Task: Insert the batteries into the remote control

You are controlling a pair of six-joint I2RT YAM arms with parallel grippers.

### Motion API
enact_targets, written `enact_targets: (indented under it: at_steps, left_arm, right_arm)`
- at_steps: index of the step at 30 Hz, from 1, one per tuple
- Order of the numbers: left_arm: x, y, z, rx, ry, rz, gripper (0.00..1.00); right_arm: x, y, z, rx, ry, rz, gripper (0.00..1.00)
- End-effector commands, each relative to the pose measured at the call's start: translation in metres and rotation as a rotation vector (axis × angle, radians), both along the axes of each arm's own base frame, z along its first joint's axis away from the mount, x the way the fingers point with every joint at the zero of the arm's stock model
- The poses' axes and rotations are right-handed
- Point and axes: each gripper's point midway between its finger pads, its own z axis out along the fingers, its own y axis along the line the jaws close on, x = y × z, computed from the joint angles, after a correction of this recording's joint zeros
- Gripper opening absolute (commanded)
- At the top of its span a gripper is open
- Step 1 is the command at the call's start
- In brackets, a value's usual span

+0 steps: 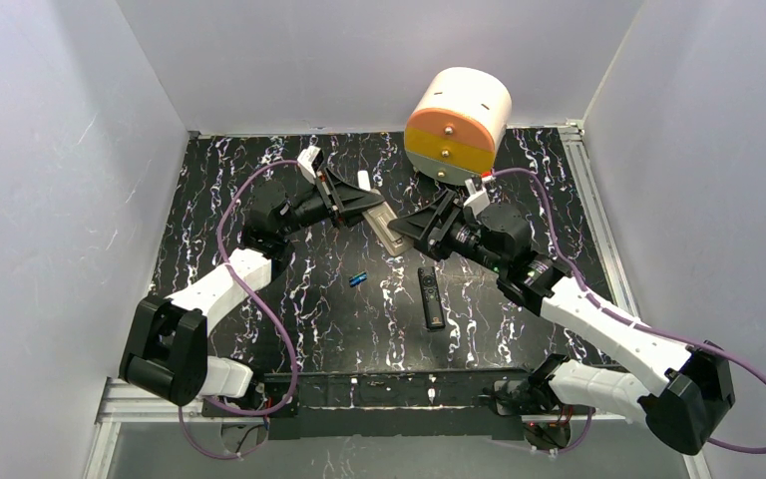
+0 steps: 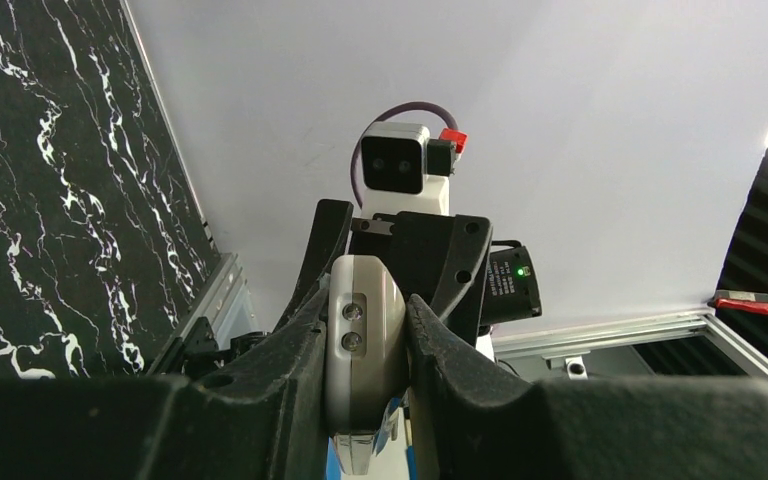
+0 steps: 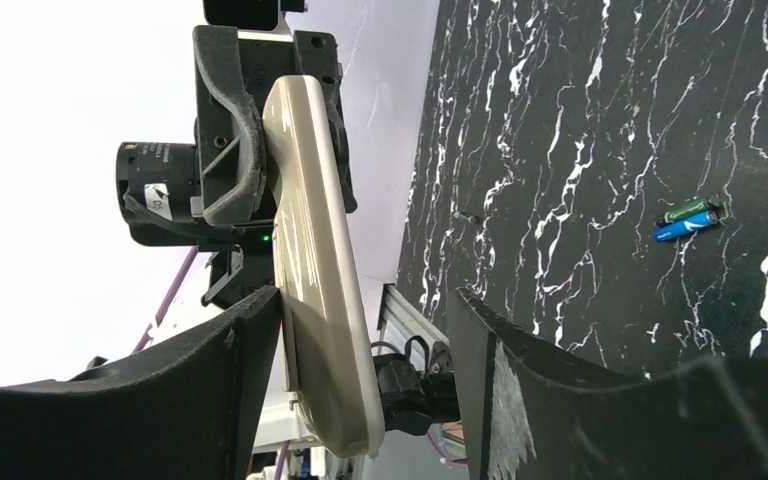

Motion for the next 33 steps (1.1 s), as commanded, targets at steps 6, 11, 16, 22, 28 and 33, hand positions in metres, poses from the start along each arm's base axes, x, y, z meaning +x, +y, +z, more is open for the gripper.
enact_targets:
  at_steps: [6, 11, 16, 22, 28, 33]
  left_arm:
    - [-0.007, 0.002, 0.029, -0.037, -0.095, -0.024, 0.0]
    - [-0.007, 0.003, 0.03, -0.047, -0.089, -0.016, 0.0]
    - [-0.001, 0.004, 0.024, -0.072, -0.002, 0.006, 0.0]
    - [-0.001, 0.004, 0.025, -0.104, 0.072, 0.006, 0.0]
    - [-0.004, 0.005, 0.034, -0.108, 0.046, -0.003, 0.0]
    - [0.0, 0.004, 0.025, -0.087, 0.042, 0.012, 0.0]
  right_arm:
    - [-0.004, 0.002, 0.016, 0.104, -0.037, 0.036, 0.57]
    - [-0.003, 0.003, 0.01, 0.085, -0.047, 0.039, 0.52]
    - [-0.001, 0.005, 0.003, 0.012, -0.138, 0.065, 0.53]
    - [-0.004, 0.003, -0.008, -0.067, -0.248, 0.106, 0.49]
    - [-0.006, 0.009, -0.011, -0.057, -0.233, 0.136, 0.49]
    - [-0.005, 0.013, 0.003, 0.024, -0.141, 0.119, 0.6]
